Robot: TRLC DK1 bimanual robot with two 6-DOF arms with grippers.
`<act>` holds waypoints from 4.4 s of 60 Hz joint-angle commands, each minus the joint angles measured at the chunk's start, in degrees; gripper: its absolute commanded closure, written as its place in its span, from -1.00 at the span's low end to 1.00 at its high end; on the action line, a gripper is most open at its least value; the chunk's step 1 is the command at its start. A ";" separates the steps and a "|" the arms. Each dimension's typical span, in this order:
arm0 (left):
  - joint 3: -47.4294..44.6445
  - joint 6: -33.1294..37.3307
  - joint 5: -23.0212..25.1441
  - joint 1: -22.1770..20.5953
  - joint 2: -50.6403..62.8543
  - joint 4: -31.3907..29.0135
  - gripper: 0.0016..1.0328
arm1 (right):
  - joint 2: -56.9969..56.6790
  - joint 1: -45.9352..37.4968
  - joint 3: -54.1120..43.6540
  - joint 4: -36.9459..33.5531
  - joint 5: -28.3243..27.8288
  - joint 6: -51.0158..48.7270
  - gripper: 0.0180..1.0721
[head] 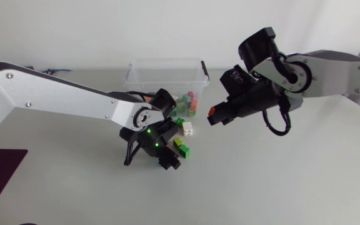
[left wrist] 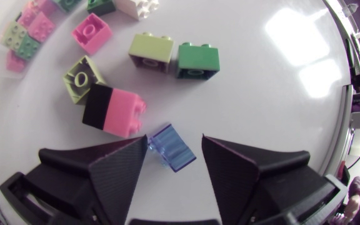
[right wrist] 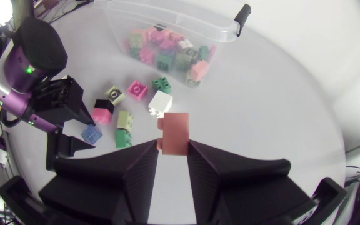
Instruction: Place the duplo bricks in the container
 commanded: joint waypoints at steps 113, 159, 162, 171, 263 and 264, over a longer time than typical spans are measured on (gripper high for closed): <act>-6.31 5.17 1.67 7.35 -19.40 1.15 -0.38 | 29.67 -0.10 34.56 16.13 1.70 9.66 -0.45; 2.04 35.23 9.05 0.59 -3.14 -6.15 -0.54 | 1.02 -11.00 5.47 16.39 -10.34 4.04 -0.93; 3.54 36.55 9.05 0.85 -1.56 -7.20 -0.54 | -0.91 -11.61 3.36 16.39 -11.31 3.60 -0.93; 6.53 38.92 9.05 1.99 2.49 -7.99 -0.54 | -6.36 -13.11 -1.92 16.04 -13.24 2.19 -0.93; 16.28 8.16 3.25 -0.29 12.68 -12.92 0.61 | -21.04 -13.20 -15.45 14.37 -14.74 1.05 -0.91; 16.19 8.16 3.16 -0.29 12.51 -12.92 0.61 | -21.04 -13.11 -15.54 14.37 -14.74 1.05 -0.91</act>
